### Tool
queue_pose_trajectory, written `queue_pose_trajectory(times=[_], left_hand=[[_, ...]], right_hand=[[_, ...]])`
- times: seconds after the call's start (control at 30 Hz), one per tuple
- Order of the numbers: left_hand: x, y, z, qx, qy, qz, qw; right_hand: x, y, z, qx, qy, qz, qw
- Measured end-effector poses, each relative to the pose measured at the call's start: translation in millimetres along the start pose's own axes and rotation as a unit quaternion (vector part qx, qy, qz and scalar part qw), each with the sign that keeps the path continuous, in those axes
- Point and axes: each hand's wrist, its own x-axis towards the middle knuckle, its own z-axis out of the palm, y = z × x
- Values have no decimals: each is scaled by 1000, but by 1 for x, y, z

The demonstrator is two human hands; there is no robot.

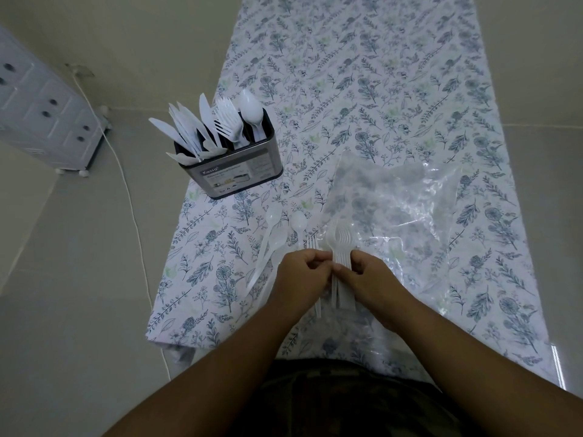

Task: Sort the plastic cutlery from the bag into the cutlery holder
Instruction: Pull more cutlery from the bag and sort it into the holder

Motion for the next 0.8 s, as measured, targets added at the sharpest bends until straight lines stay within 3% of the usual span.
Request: queue_pose_trajectory(times=[0.13, 0.3, 0.43, 0.6, 0.73, 0.8], left_hand=[[-2, 0, -1, 35, -6, 31, 999], [0, 4, 2, 9, -1, 11, 1000], [0, 3, 3, 86, 0, 89, 992], [-3, -3, 2, 184, -22, 213, 959], [-2, -2, -1, 182, -22, 257, 949], [0, 3, -1, 153, 6, 242, 958]], right_hand=[[3, -1, -5, -36, -7, 7, 999], [0, -1, 1, 4, -33, 6, 999], [0, -1, 4, 33, -28, 8, 999], [3, 1, 1, 64, -6, 24, 998], [5, 3, -2, 56, 17, 32, 998], [5, 1, -2, 55, 23, 29, 998]])
